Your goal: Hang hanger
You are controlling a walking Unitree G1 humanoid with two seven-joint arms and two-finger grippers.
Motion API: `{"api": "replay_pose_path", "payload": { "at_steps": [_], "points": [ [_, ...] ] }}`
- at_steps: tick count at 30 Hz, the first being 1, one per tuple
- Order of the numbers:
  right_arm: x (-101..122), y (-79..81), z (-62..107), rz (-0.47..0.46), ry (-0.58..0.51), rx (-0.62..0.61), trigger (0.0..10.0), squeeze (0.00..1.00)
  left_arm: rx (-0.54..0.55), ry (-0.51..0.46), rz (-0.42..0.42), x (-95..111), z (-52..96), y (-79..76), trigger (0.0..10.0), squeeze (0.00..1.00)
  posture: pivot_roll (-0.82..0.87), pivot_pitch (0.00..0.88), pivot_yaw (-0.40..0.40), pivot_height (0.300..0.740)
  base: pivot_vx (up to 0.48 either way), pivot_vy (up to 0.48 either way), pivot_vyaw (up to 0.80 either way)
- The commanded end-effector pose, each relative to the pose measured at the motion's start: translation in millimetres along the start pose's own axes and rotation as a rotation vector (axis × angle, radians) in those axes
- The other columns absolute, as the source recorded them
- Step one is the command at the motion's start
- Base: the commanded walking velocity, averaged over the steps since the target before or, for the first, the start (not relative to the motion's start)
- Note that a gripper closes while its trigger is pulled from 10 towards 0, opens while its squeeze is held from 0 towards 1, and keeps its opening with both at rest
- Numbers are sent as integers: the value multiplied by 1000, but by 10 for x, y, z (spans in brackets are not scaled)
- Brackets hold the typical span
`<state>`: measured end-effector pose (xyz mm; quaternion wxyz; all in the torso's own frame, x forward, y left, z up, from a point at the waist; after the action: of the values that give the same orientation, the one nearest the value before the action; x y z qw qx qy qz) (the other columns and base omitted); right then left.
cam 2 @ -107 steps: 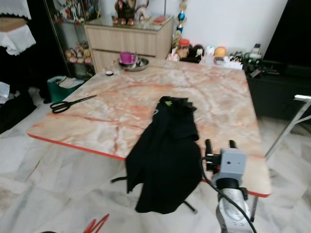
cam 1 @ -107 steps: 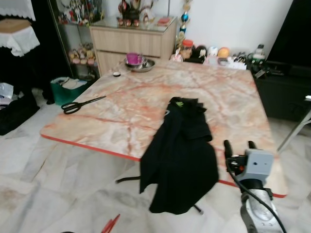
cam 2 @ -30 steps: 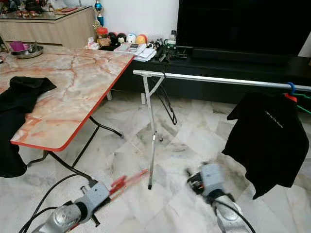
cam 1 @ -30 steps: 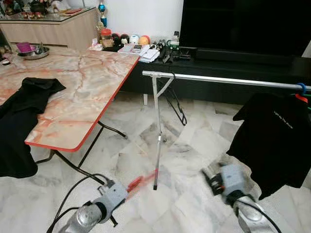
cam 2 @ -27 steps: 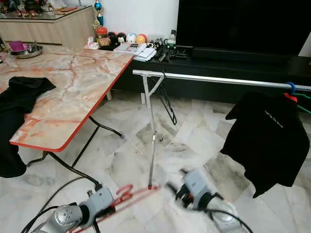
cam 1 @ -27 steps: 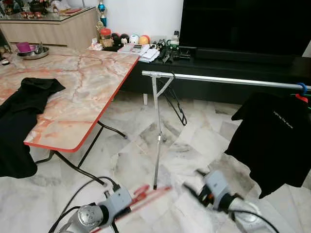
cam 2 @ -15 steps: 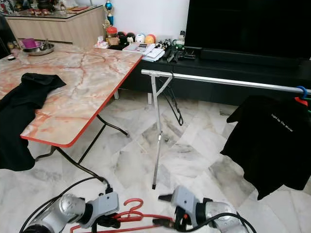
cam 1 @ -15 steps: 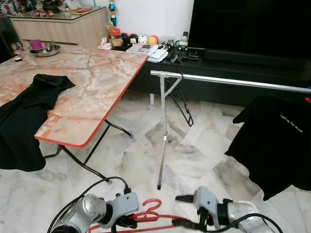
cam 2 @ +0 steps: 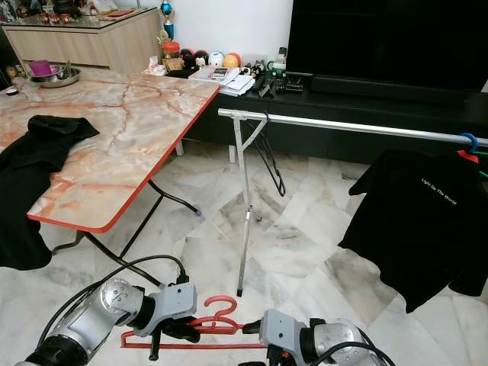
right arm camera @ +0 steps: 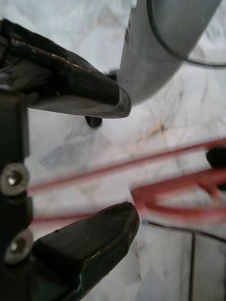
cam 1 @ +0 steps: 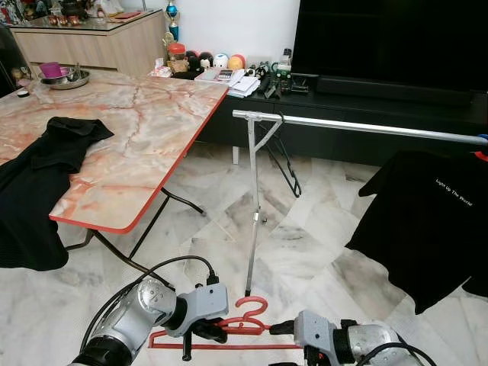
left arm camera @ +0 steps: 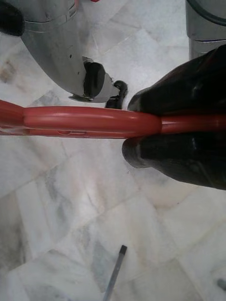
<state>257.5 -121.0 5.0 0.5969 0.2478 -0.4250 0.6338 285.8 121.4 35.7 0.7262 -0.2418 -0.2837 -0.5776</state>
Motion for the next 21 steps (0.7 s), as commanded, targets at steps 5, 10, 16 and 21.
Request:
{"api": "replay_pose_path", "payload": {
  "at_steps": [5,10,16,21],
  "points": [
    [83,-208,55,-25,-69,-136,10000,922,-7,27,-16,2,0,-36,10000,0,145,56,-25,740,0,0,0],
    [54,-242,99,5,-41,-146,10000,0,-12,42,-27,16,2,-51,10000,0,139,63,-27,740,0,0,0],
    [1,-97,7,-19,-24,-63,10000,0,3,37,-45,81,2,-31,10000,0,148,64,-28,740,0,0,0],
    [32,-69,-72,-14,-39,-48,10000,0,-13,32,-37,107,1,-57,10000,0,157,63,-30,740,0,0,0]
  ]
}}
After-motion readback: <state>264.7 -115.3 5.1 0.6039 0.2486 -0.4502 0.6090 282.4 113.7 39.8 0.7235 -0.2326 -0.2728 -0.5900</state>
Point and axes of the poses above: a point about 5 cm out from each wrist's last joint towards the gripper, its own z axis pointing back from the gripper into the wrist, its own x axis along the axis of the wrist's last joint, y = z × x, the point moved 2 cm from there along -z, pointing out of the wrist towards the gripper, and after that the axes turned 9 degrees about z, right-handed, at the moved point
